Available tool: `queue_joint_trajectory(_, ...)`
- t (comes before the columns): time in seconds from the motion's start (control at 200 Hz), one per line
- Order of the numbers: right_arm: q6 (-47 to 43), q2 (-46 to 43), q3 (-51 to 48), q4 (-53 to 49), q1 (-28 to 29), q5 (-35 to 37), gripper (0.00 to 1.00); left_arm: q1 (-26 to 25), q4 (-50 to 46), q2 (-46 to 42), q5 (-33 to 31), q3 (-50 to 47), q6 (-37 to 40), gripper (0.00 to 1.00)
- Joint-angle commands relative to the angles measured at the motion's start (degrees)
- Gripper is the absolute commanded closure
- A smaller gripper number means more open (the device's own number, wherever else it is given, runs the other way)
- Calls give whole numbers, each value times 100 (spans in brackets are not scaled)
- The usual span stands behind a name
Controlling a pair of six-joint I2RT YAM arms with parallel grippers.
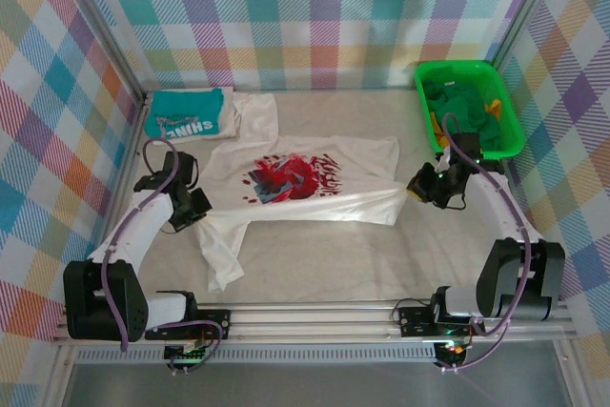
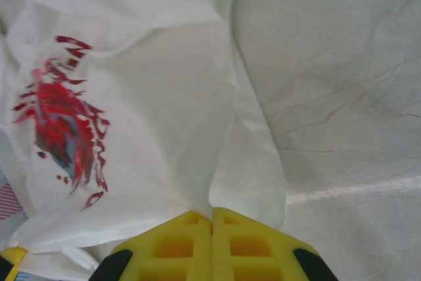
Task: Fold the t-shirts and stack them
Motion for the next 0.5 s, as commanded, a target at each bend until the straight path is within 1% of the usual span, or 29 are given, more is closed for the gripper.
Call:
queue_joint_trajectory(0.0, -207, -213, 330, -376, -58, -282, 100, 87, -354, -136, -20, 248, 205, 100)
queue_joint_trajectory(0.06, -215, -312, 374, -472, -58, -281, 100, 90, -389, -136, 65, 297, 206, 100)
queue_joint_trajectory(0.145, -269, -447, 354, -686, -55, -94, 100, 89, -479, -136, 266, 267, 225, 100)
queue_joint_trajectory(0.245, -293, -573, -13, -708, -50, 95, 100, 89, -487, -231, 368, 26, 234, 100)
queue_joint_trajectory(0.33, -277, -537, -414, -596, -47, -85, 100, 70, -474, -298, 454, -201, 192, 100)
queue_joint_trajectory(0.38, -273, -507, -606, -560, -48, -266, 100, 54, -470, -325, 570, -198, 130, 100)
queue_joint_trajectory(0.43, -280, -536, -771, -605, -48, -265, 100, 53, -489, -368, 566, -164, 69, 99)
queue_joint_trajectory(0.5, -352, -653, -869, -723, -42, -181, 91, 53, -546, -478, 491, -116, -13, 98)
